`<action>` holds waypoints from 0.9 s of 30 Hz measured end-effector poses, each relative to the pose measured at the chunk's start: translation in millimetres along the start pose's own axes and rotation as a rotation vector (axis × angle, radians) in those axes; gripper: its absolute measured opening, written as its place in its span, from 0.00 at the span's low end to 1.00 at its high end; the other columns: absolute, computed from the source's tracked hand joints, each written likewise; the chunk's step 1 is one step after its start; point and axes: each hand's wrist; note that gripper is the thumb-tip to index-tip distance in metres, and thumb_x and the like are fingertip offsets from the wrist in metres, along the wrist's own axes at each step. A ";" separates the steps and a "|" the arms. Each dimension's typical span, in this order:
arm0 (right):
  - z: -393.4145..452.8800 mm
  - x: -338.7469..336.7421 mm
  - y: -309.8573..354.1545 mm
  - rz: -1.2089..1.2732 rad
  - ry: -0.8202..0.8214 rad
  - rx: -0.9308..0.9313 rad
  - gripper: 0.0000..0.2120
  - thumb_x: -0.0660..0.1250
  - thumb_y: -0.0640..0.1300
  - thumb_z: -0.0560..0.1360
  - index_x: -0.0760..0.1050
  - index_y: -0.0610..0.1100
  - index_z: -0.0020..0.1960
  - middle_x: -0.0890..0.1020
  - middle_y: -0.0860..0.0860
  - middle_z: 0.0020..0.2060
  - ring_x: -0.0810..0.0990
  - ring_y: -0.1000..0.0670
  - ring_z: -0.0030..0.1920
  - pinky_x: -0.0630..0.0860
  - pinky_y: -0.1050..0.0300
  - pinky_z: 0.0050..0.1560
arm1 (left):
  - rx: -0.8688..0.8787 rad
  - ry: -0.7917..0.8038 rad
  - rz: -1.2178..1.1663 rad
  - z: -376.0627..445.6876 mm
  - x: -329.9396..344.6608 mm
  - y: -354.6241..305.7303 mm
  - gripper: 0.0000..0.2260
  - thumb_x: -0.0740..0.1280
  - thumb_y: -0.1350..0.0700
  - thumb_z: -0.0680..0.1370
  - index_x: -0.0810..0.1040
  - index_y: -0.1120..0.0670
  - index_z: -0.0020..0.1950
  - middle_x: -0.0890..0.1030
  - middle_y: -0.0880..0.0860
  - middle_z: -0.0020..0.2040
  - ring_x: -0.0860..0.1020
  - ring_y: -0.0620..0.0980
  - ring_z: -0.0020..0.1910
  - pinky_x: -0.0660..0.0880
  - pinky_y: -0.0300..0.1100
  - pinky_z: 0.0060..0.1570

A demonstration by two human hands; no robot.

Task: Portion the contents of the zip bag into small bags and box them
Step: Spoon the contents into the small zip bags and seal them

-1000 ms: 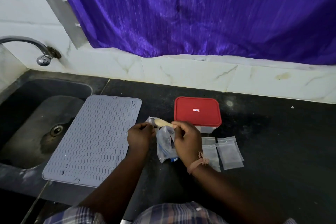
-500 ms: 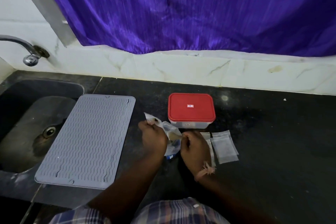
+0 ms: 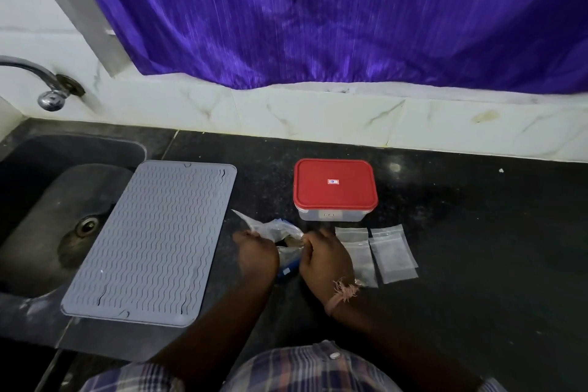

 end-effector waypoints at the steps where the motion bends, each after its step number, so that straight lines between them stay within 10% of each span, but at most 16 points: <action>1: 0.3 0.3 0.3 -0.021 0.002 0.006 0.04 0.63 0.45 0.76 0.76 0.47 0.46 0.77 0.49 0.46 0.78 0.49 0.45 0.72 0.57 0.42 | 0.000 0.003 -0.001 -1.3 0.7 0.8 0.13 0.59 0.65 0.82 0.70 0.64 0.67 0.78 0.65 0.60 0.78 0.64 0.60 0.74 0.51 0.58; 10: -4.7 0.4 6.1 -0.023 0.049 0.095 0.05 0.62 0.45 0.77 0.76 0.47 0.47 0.77 0.50 0.46 0.78 0.49 0.46 0.69 0.58 0.41 | -0.090 0.022 -0.020 -2.9 9.8 0.5 0.12 0.58 0.60 0.85 0.69 0.62 0.67 0.79 0.61 0.60 0.79 0.61 0.60 0.75 0.52 0.57; 18: 1.4 9.5 4.3 0.659 0.033 0.787 0.09 0.66 0.42 0.76 0.85 0.48 0.48 0.85 0.51 0.45 0.82 0.49 0.48 0.74 0.58 0.48 | -0.132 0.062 -0.076 2.7 5.4 13.2 0.12 0.60 0.60 0.84 0.70 0.57 0.67 0.79 0.57 0.58 0.80 0.57 0.55 0.79 0.56 0.55; 27: 0.0 -1.5 -6.2 0.844 -0.058 0.880 0.07 0.68 0.38 0.75 0.85 0.46 0.44 0.85 0.50 0.42 0.81 0.49 0.46 0.76 0.55 0.52 | -0.008 0.090 -0.168 8.6 11.0 7.1 0.09 0.60 0.57 0.85 0.70 0.56 0.64 0.78 0.55 0.53 0.77 0.51 0.48 0.74 0.48 0.49</action>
Point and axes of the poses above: each hand's wrist, its own z-axis towards the middle knuckle, its own x-axis out of the palm, y = z × x
